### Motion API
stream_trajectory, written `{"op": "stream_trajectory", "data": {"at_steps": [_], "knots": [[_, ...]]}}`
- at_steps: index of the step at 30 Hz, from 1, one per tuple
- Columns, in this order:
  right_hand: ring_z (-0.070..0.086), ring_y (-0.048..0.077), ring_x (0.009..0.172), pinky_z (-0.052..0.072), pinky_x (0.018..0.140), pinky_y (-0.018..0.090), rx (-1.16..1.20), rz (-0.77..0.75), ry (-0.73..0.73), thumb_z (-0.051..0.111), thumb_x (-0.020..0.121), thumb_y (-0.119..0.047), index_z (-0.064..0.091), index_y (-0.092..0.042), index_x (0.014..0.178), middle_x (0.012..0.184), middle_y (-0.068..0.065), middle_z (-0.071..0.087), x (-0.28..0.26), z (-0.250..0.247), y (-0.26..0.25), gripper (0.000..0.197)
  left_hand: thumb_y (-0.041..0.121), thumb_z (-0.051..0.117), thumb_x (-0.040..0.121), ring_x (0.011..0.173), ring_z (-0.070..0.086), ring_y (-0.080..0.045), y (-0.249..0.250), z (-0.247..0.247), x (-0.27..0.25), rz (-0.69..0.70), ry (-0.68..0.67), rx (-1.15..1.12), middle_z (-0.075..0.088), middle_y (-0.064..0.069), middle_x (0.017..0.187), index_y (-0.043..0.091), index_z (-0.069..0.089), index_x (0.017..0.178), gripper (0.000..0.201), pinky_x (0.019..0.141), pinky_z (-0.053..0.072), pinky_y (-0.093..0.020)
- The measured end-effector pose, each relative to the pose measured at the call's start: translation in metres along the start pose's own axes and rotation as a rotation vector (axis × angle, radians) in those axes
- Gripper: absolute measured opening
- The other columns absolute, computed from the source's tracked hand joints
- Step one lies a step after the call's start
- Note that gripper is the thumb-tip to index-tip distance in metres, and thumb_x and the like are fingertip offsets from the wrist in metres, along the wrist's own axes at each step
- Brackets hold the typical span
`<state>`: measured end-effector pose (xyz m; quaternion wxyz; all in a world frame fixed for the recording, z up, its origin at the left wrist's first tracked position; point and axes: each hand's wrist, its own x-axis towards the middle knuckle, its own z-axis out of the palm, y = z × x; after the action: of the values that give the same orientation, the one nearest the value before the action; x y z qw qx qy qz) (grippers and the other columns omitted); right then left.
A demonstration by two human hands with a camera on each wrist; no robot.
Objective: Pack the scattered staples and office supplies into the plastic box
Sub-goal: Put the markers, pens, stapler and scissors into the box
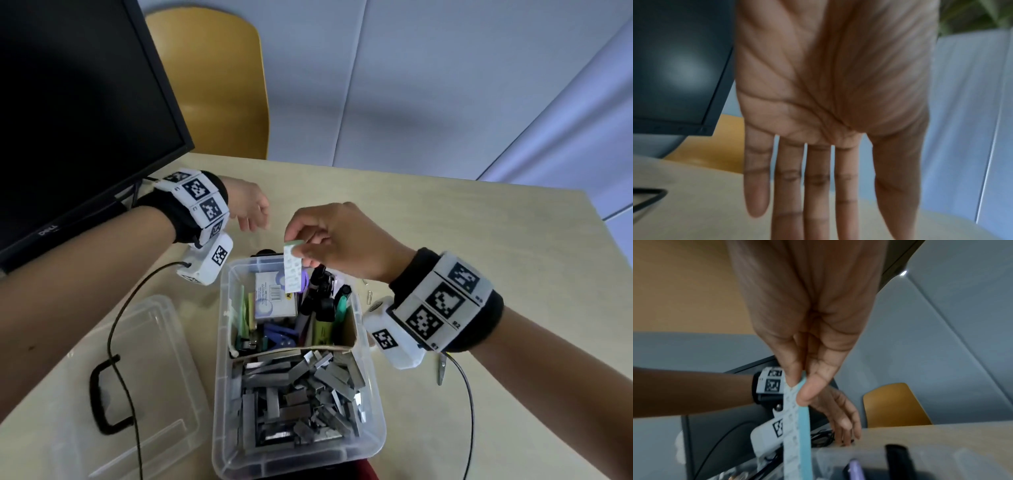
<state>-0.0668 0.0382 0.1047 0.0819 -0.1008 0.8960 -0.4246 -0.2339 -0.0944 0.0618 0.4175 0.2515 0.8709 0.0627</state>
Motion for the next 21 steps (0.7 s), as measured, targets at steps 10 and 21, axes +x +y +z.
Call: {"op": "stream_trajectory", "data": {"at_steps": [10,21], "knots": [[0.067,0.022,0.064,0.057,0.074,0.031,0.004,0.330,-0.186,0.061,0.085,-0.003,0.052,-0.007,0.079,0.085,0.018,0.069,0.037,0.050,-0.024,0.011,0.027,0.053,0.094,0.067,0.063,-0.016,-0.023,0.028,-0.050,-0.065,-0.064,-0.131,0.061,-0.003,0.084,0.018,0.059,0.089,0.011,0.064,0.041,-0.021],[0.066,0.027,0.085,0.055,0.082,0.038,-0.379,0.316,-0.156,0.067,0.080,-0.003,0.063,-0.002,0.085,0.081,0.013,0.067,0.051,0.088,-0.023,0.006,0.011,0.040,0.100,0.049,0.064,-0.010,-0.048,0.064,-0.065,0.014,-0.058,-0.541,0.058,-0.026,0.102,0.005,0.044,0.124,0.025,0.055,0.052,-0.019]]}}
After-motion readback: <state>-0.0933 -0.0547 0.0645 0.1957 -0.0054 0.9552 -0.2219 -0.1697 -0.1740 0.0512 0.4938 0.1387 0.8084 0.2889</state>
